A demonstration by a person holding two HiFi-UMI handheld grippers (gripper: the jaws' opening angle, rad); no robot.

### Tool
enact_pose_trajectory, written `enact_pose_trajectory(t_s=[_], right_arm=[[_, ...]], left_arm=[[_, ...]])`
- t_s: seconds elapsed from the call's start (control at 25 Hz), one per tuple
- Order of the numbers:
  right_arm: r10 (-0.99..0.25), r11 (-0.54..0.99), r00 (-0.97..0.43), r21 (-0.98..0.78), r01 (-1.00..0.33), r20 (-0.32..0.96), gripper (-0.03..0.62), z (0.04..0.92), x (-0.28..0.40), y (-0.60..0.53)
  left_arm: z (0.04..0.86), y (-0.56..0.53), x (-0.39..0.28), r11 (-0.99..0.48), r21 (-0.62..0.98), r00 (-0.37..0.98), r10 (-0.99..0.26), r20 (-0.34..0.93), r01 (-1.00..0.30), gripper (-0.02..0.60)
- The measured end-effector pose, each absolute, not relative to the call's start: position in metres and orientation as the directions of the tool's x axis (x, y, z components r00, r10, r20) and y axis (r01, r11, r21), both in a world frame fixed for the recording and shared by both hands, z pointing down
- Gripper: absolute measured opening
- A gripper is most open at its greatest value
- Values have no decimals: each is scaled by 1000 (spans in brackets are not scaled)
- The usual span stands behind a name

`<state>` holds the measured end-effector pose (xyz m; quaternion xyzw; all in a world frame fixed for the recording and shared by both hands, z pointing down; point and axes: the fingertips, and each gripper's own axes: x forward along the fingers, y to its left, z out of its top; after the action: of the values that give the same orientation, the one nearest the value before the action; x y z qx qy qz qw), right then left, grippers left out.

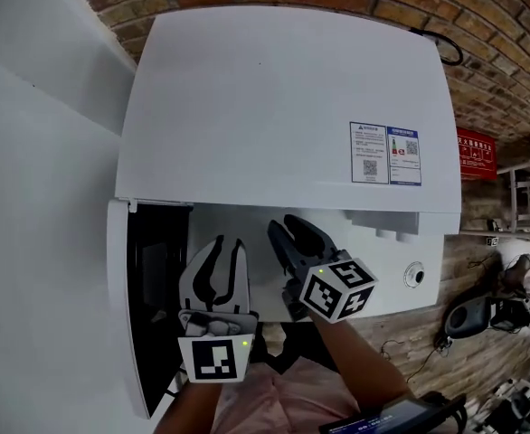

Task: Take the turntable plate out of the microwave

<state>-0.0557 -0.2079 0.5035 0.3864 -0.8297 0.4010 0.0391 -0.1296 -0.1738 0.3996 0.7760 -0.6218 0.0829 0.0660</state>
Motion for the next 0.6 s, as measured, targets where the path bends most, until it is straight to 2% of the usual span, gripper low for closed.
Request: enact_pose_trajectory(t_s=[0.24,0.48,0.52,0.6], right_arm=[[-586,278,-742,-781,-560,324,183,507,-70,-223],[-615,103,-744,-908,-405,262,170,505,-70,-229],[-616,64,-741,-921,-385,267,159,505,-69,-230],[-610,-23,-723,-920,-392,323,48,512,-65,-230]], left_arm=[[396,-178,-134,-221,-1,216,-954,206,-975,92],[399,-177,-137,-227,7,223,-951,214,-974,92],[399,-177,-138,-227,9,223,-951,214,-974,92],[400,-176,-140,-224,15,222,-948,226,-974,92]])
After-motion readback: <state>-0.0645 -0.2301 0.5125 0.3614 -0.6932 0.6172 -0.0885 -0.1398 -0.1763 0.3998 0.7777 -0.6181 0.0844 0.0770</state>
